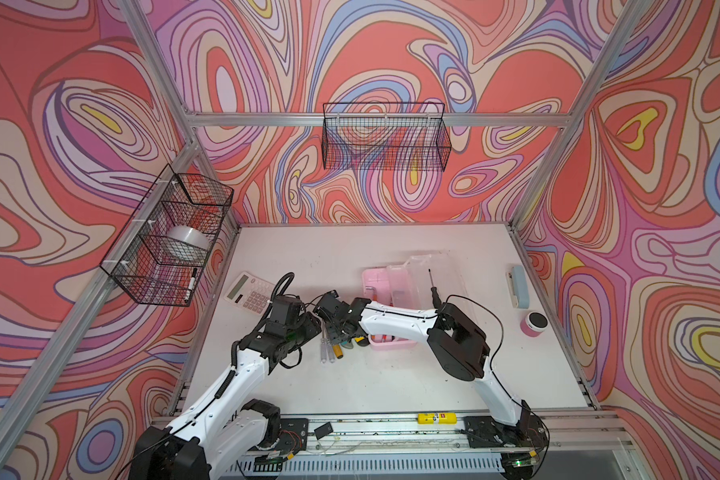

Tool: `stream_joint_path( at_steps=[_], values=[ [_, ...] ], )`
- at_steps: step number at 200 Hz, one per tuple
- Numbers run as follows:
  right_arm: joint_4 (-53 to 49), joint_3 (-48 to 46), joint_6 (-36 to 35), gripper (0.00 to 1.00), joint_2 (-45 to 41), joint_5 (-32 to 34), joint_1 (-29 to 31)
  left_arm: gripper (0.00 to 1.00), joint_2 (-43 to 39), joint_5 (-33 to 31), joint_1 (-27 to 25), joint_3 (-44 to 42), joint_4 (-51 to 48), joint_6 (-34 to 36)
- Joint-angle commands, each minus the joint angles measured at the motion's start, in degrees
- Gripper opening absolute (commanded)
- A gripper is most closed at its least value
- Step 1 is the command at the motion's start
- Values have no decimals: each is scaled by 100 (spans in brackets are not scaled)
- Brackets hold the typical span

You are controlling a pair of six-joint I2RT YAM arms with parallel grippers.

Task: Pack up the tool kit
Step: 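Close the right gripper on the teal utility knife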

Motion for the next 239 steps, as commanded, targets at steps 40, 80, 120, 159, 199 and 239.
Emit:
stream_joint_path(
  at_steps=[40, 80, 120, 159, 199, 239],
  values=[
    [-171, 97, 34, 35, 222, 120, -26, 58, 34, 53, 25, -87, 122, -8],
    [-54, -59, 57, 30, 91, 99, -25, 58, -10, 19, 31, -53, 64, 8],
    [-5, -118, 6, 25, -171, 75, -21, 56, -76, 22, 29, -53, 50, -26],
    [76, -283, -3, 21, -523, -12, -17, 56, -200, -31, 27, -55, -44, -52],
    [330, -745, 42, 20, -1022, -528, 59, 56, -256, -137, 35, -53, -86, -68],
    [365, -1064, 58, 20, -1482, -1044, 253, 57, -344, -246, 34, -9, -133, -61]
  ],
)
